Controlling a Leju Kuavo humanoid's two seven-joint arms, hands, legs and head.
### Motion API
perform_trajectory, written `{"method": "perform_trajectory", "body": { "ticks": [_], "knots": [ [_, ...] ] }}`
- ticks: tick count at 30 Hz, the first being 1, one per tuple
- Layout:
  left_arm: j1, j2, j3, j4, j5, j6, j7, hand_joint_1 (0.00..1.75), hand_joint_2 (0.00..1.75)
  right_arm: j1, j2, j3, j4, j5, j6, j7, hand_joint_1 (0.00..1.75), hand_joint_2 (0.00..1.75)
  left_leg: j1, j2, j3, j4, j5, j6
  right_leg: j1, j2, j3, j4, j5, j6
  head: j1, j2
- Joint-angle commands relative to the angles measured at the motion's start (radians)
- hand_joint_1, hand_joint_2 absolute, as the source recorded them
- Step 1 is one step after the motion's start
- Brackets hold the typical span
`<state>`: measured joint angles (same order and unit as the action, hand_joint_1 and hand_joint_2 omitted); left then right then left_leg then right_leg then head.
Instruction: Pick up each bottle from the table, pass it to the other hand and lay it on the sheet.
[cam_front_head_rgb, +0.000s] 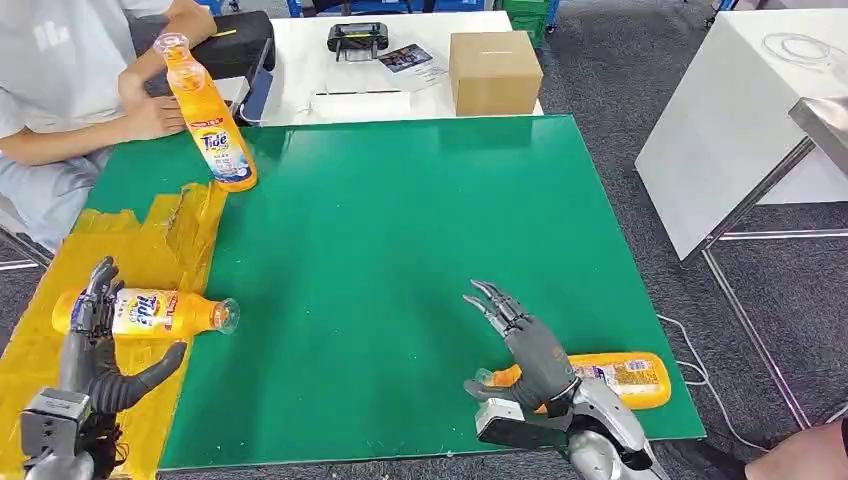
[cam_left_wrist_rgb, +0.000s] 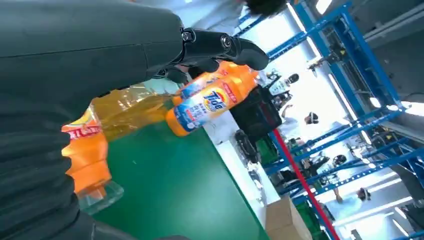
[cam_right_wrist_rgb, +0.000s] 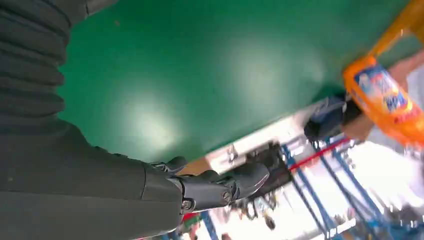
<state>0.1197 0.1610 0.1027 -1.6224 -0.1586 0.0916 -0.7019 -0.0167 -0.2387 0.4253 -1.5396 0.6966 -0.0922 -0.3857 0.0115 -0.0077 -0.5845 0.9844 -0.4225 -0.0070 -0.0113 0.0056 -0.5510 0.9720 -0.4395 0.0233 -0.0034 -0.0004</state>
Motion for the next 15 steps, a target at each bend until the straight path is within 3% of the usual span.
{"method": "perform_trajectory", "body": {
  "ticks": [1,9,15],
  "knots": [
    [-0.034,-0.031,-0.179,-0.019,-0.031,0.053,0.004,0.0,1.75,0.068,-0.16,-0.052,-0.055,-0.021,0.054,-0.026,0.0,1.75,-0.001,-0.006,0.002,0.0,-0.001,0.002,0.0,-0.007,0.005,-0.001,-0.003,0.001,0.0,0.0],
    [-0.037,-0.022,-0.246,-0.069,-0.034,0.05,0.004,0.0,1.75,0.185,-0.244,-0.156,-0.143,-0.06,0.105,-0.056,0.0,1.75,-0.002,-0.005,0.0,0.001,-0.001,0.002,-0.002,-0.005,0.003,0.0,-0.002,0.0,0.0,0.0],
    [-0.037,-0.022,-0.246,-0.069,-0.034,0.05,0.004,0.0,1.75,0.185,-0.244,-0.156,-0.143,-0.06,0.105,-0.056,0.0,1.75,-0.001,-0.002,0.002,0.001,-0.002,0.002,-0.001,-0.003,0.004,-0.001,-0.002,0.0,0.0,0.0]
  ]
}}
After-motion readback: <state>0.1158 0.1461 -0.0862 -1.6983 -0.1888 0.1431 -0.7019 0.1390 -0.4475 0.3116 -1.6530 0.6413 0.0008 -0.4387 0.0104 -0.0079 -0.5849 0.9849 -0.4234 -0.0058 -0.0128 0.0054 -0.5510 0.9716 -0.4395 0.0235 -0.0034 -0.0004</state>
